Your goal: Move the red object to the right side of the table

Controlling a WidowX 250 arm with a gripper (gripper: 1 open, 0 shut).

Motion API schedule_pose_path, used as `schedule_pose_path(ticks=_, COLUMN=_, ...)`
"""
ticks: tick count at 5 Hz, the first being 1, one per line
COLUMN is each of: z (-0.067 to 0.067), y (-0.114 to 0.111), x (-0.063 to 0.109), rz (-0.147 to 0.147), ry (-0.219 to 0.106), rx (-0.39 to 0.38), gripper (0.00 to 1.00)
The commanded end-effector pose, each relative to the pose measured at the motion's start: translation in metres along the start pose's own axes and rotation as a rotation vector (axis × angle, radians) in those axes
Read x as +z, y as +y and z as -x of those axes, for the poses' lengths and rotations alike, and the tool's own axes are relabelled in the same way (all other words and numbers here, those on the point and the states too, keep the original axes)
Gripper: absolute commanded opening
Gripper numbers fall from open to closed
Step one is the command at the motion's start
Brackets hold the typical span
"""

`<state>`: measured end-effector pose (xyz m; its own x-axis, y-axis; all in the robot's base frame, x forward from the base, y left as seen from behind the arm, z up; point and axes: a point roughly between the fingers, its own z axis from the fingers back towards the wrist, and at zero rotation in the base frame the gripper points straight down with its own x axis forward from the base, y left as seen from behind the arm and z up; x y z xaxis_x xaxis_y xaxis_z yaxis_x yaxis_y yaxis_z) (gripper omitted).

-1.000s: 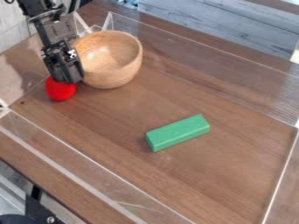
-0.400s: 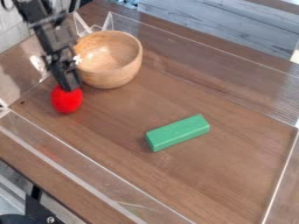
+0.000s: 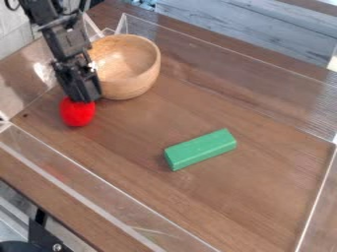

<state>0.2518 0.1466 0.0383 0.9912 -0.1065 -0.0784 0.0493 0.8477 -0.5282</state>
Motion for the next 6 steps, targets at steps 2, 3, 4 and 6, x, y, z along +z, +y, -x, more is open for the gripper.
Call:
schedule_pose_path(ticks=2, z=-0.002, y=-0.045, x=0.022, rz=-0.038, ry=-0.028, rx=0.044, gripper=0.0)
schedule_pose_path(ticks=3, z=-0.008, y=-0.077, x=0.034, rz=-0.063, ry=-0.036, rx=0.052, gripper=0.0)
schedule_pose_path(ticks=4, z=-0.011, y=-0.106, x=0.046, rz=-0.102, ry=-0.035, rx=0.046, gripper=0.0)
schedule_pose_path(ticks=6, z=0.015, y=-0.095, x=0.05, rz=-0.158, ry=-0.035, rx=0.083, gripper=1.0)
